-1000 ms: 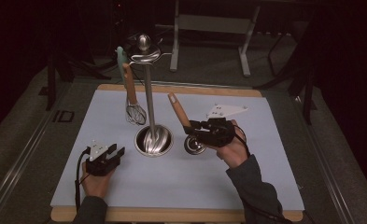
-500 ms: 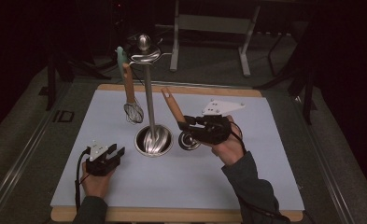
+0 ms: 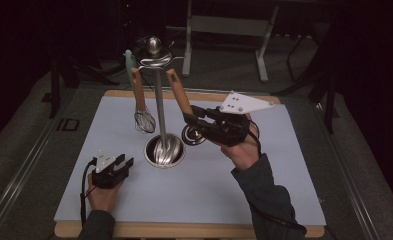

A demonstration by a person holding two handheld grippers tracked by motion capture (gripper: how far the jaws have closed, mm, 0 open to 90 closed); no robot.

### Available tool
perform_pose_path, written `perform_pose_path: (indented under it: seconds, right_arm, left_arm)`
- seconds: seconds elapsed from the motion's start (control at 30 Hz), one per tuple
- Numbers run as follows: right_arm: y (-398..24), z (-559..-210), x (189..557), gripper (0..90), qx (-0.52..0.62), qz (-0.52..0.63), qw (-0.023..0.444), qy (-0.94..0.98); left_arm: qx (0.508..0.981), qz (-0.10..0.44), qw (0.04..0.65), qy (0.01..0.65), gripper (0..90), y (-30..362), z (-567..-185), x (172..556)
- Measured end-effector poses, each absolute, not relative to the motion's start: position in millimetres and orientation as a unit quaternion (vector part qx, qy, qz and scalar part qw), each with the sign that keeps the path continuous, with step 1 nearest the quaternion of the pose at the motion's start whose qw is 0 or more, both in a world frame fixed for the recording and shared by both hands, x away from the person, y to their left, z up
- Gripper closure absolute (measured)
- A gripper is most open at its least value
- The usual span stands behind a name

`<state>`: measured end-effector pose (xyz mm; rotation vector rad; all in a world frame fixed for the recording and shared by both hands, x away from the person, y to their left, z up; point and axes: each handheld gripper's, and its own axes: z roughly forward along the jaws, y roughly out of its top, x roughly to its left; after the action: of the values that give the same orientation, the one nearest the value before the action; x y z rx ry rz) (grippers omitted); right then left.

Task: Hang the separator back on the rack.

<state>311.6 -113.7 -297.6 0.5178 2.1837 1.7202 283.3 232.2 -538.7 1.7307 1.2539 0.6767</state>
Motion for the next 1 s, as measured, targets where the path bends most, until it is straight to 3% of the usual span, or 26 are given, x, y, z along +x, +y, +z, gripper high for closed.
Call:
perform_pose_path:
  seconds: [0.37, 0.53, 1.0]
  right_arm:
    - [-92, -301, 331, 70.6, 0.194, 0.584, 0.151, 0.774]
    - [-91, -310, 340, 59.9, 0.210, 0.585, 0.139, 0.771]
    - [-112, -330, 343, 54.7, 0.234, 0.503, 0.159, 0.817]
  left_arm:
    - [0.696, 0.271, 0.434, 0.503, 60.6, 232, -539, 283]
    - [0.696, 0.271, 0.435, 0.503, 60.6, 233, -539, 283]
    - [0.696, 0.272, 0.435, 0.503, 60.5, 232, -539, 283]
